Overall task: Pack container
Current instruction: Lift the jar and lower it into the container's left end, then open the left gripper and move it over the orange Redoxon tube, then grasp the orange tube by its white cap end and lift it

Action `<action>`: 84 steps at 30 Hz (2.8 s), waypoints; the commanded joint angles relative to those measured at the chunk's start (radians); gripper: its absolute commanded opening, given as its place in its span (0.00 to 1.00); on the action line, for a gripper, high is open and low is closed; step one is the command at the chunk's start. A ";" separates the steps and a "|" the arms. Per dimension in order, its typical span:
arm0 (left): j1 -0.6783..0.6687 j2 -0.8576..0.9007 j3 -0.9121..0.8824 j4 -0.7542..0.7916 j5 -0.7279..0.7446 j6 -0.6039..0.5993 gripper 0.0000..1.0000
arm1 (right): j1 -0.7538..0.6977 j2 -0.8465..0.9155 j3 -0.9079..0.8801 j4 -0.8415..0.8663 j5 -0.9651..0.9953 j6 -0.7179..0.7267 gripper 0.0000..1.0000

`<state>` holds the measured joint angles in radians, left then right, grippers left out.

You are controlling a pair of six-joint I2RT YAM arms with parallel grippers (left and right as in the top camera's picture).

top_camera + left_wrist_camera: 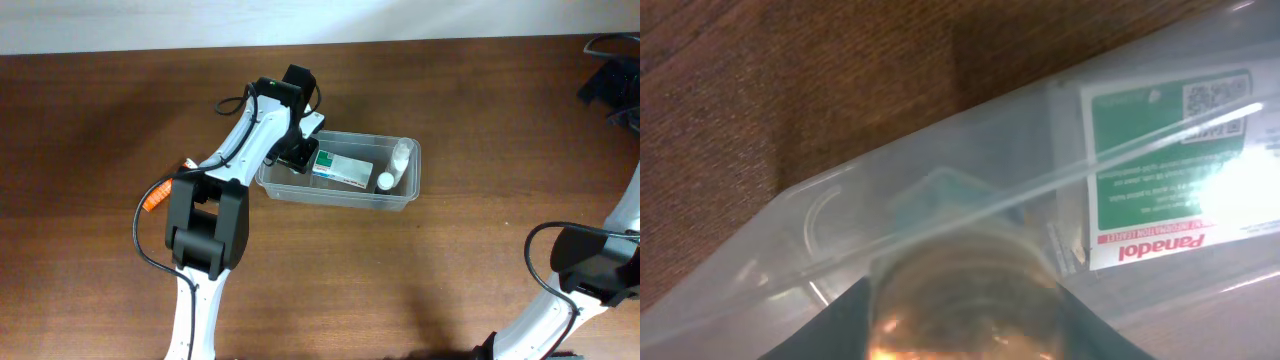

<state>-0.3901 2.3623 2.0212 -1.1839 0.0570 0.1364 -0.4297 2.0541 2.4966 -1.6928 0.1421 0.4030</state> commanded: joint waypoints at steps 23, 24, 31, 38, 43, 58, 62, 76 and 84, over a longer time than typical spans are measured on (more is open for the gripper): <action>0.000 -0.011 0.402 -0.361 -0.014 0.014 0.51 | -0.003 -0.019 0.013 -0.005 0.016 -0.006 0.98; 0.000 -0.016 0.440 -0.396 -0.036 0.014 0.51 | -0.003 -0.019 0.013 -0.005 0.016 -0.006 0.98; 0.017 -0.072 0.498 -0.504 -0.183 -0.043 0.51 | -0.003 -0.019 0.013 -0.005 0.016 -0.006 0.98; 0.130 -0.148 0.492 -0.504 -0.186 -0.100 0.52 | -0.003 -0.019 0.013 -0.005 0.016 -0.006 0.98; 0.238 -0.208 0.412 -0.504 -0.185 -0.107 0.57 | -0.003 -0.019 0.013 -0.005 0.016 -0.006 0.98; 0.438 -0.244 -0.063 -0.293 -0.220 0.011 0.71 | -0.003 -0.019 0.013 -0.005 0.016 -0.006 0.98; 0.454 -0.244 -0.149 -0.166 -0.219 0.071 0.71 | -0.003 -0.019 0.013 -0.005 0.016 -0.006 0.98; 0.487 -0.242 -0.398 0.153 -0.219 0.150 0.72 | -0.003 -0.019 0.013 -0.005 0.016 -0.006 0.98; 0.486 -0.242 -0.464 0.241 -0.207 0.150 0.72 | -0.003 -0.019 0.013 -0.005 0.016 -0.006 0.98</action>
<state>0.0921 2.1300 1.5753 -0.9638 -0.1577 0.2703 -0.4297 2.0541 2.4966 -1.6928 0.1425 0.4030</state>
